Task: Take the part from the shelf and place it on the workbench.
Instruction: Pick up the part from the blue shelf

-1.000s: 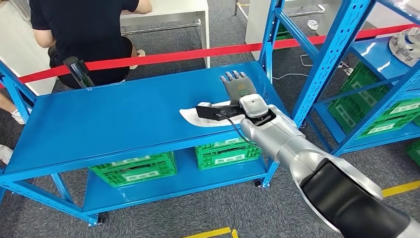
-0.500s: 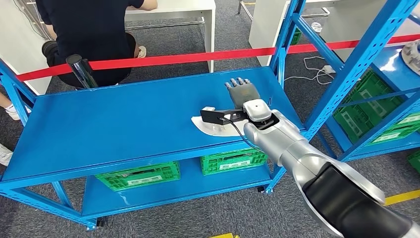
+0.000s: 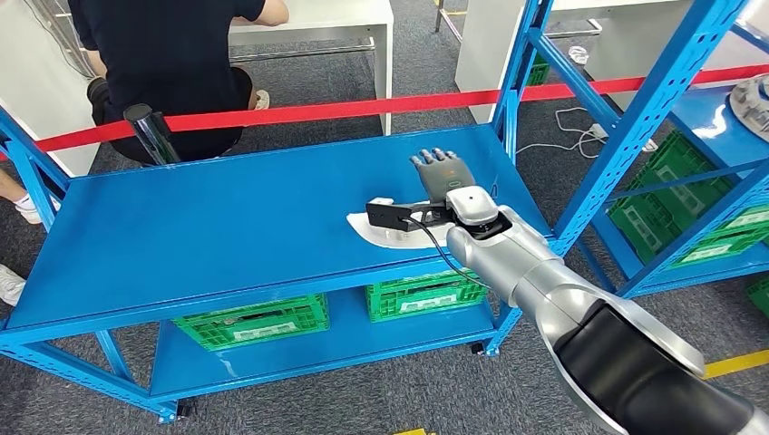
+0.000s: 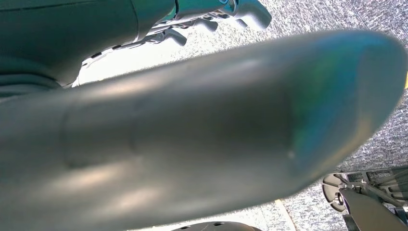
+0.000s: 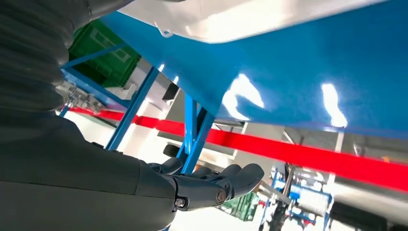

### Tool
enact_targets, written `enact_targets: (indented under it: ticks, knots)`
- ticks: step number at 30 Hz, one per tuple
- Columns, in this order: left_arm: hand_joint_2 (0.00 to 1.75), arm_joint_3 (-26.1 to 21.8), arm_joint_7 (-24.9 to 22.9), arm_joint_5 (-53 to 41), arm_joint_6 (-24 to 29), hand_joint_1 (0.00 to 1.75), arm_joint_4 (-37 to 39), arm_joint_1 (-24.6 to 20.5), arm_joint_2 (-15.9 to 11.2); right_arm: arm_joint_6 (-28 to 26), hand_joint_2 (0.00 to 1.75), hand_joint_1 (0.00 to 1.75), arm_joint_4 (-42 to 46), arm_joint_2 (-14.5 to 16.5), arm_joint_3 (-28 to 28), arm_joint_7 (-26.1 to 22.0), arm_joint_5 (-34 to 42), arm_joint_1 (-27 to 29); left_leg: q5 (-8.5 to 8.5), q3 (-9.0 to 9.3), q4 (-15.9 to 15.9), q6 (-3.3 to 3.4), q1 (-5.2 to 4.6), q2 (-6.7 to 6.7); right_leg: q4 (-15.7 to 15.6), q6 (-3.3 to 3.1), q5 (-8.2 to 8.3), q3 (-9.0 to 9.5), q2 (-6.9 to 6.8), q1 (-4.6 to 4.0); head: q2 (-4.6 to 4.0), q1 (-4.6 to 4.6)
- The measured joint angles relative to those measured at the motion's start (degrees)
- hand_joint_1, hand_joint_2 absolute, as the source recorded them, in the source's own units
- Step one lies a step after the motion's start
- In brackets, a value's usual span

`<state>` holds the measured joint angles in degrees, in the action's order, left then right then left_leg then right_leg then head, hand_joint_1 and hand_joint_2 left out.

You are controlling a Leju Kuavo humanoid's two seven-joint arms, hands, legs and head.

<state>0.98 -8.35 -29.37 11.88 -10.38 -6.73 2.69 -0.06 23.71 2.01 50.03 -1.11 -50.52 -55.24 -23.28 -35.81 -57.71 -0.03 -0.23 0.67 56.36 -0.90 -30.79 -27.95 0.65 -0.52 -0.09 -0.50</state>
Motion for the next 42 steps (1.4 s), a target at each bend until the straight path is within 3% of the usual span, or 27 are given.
enact_targets:
  ticks: [4, 16, 27, 33, 37, 42]
  knots:
    - [0.00, 0.0, 0.6, 0.1, 0.0, 0.00, 0.0, 0.4, 0.0, -4.7, 0.00, 0.00, 3.4, 0.0, -0.7, -1.0, 3.1, -0.9, 0.02, 0.01, 0.0, -0.05, 0.01, -0.07, 0.1, -0.02, 0.00, -0.06, 0.05, 0.00, 0.00, -0.01]
    - [0.00, 0.0, 0.6, -0.5, 0.0, 0.00, 0.0, 0.3, 0.0, -2.5, 0.00, 0.00, 17.9, -0.6, -1.3, -1.5, 6.9, 0.6, -0.02, 0.04, 0.1, -0.11, 0.09, -0.08, 0.1, -0.13, -0.08, -0.07, 0.04, -0.05, 0.00, -0.01]
    - [0.00, -0.1, 0.5, -0.3, 0.0, 0.00, 0.0, 0.3, 0.0, 1.3, 0.00, 0.00, 18.9, 0.3, 0.3, -2.1, 8.7, 2.3, -0.02, 0.04, 0.1, -0.11, 0.08, -0.01, 0.1, -0.13, -0.08, -0.05, 0.00, -0.06, 0.00, -0.01]
    - [0.00, -0.2, 0.5, -0.7, 0.0, 0.00, 0.0, 0.3, 0.0, 7.1, 0.00, 0.00, 17.9, 0.5, 2.4, -1.8, 11.1, 2.7, -0.02, 0.04, 0.1, -0.11, 0.09, -0.01, 0.1, -0.14, -0.09, -0.05, 0.00, -0.06, 0.00, -0.01]
    - [0.00, -0.2, 0.4, -0.8, 0.0, 0.00, 0.0, 0.2, 0.0, 8.2, 1.75, 0.00, 17.0, 0.5, 3.7, -1.8, 11.6, 3.5, -0.02, 0.04, 0.1, -0.11, 0.09, -0.02, 0.1, -0.14, -0.09, -0.05, 0.00, -0.06, 0.00, -0.01]
    - [0.00, -0.2, 0.0, -1.3, 0.0, 0.00, 0.0, 0.0, 0.0, 9.7, 1.75, 0.00, 15.8, 0.6, 4.9, -0.8, 11.8, 3.6, -0.02, 0.04, 0.1, -0.11, 0.09, -0.01, 0.1, -0.14, -0.09, -0.05, -0.01, -0.06, 0.00, -0.02]
